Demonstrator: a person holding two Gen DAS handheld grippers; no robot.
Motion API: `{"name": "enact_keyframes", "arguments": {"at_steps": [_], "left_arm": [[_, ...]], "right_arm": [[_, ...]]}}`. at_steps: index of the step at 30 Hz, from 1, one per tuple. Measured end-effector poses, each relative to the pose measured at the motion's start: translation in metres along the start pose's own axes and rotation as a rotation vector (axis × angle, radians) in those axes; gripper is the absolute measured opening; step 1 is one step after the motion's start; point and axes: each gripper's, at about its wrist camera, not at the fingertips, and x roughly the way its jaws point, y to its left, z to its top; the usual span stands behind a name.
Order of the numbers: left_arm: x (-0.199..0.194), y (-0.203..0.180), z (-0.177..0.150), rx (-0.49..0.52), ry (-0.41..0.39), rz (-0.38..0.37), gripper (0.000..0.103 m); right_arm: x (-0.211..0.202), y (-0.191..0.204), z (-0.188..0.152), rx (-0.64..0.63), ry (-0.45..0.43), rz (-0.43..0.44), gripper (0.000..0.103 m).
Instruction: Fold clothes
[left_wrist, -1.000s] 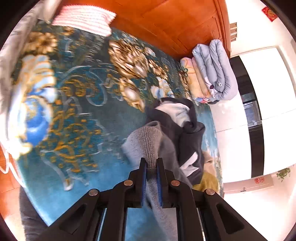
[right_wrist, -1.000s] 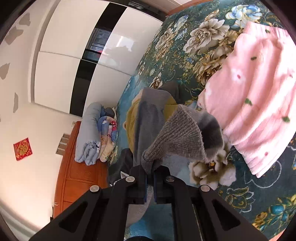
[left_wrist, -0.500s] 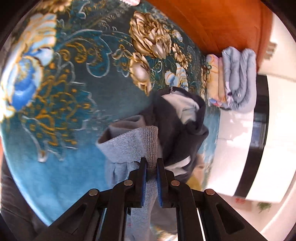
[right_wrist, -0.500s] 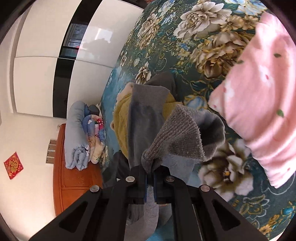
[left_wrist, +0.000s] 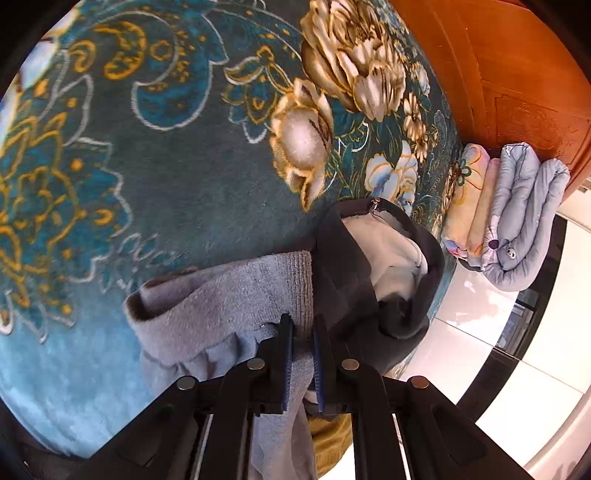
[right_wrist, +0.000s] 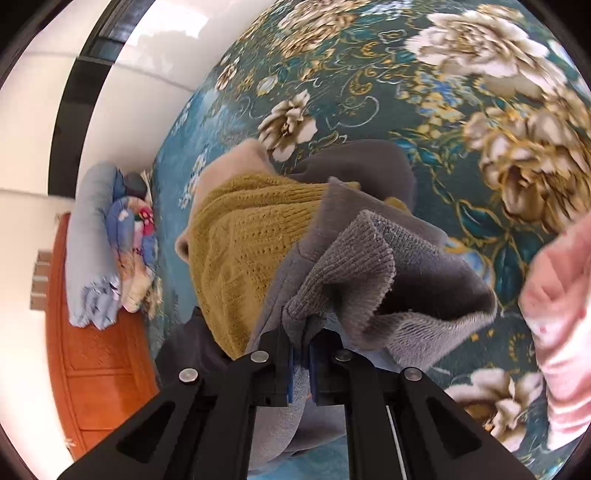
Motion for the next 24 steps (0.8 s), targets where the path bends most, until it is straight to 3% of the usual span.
{"name": "enact_keyframes", "arguments": {"at_steps": [3,4,5,9,11,15,18,21,24], "left_arm": [[0.009,-0.003,0.003,0.020,0.010,-0.017,0.012],[0.012,-0.004,0.004,0.027,0.013,-0.022,0.014],[0.015,-0.005,0.005,0.034,0.016,-0.028,0.019],[0.015,-0.007,0.002,0.050,0.008,-0.109,0.032],[0.012,-0.012,-0.001,0.083,0.022,-0.144,0.045],[-0.003,-0.018,-0.012,0.202,0.040,-0.144,0.052],[-0.018,-0.005,-0.020,0.273,0.014,-0.111,0.055],[-0.029,0.034,-0.022,0.234,-0.005,-0.080,0.055],[-0.039,0.073,-0.025,0.194,-0.024,-0.050,0.055]], "right_arm": [[0.007,0.006,0.005,-0.053,0.005,0.034,0.029],[0.008,0.007,0.006,-0.071,-0.001,0.046,0.045],[0.007,0.008,0.007,-0.092,-0.008,0.059,0.052],[-0.001,0.015,0.008,-0.181,-0.021,0.108,0.055],[-0.008,0.021,0.008,-0.257,-0.033,0.099,0.056],[-0.029,0.030,0.011,-0.386,-0.081,0.073,0.059],[-0.053,0.010,0.012,-0.362,-0.163,0.127,0.059],[-0.071,-0.035,0.003,-0.284,-0.233,0.186,0.059],[-0.066,-0.083,-0.012,-0.196,-0.233,0.246,0.072]]}}
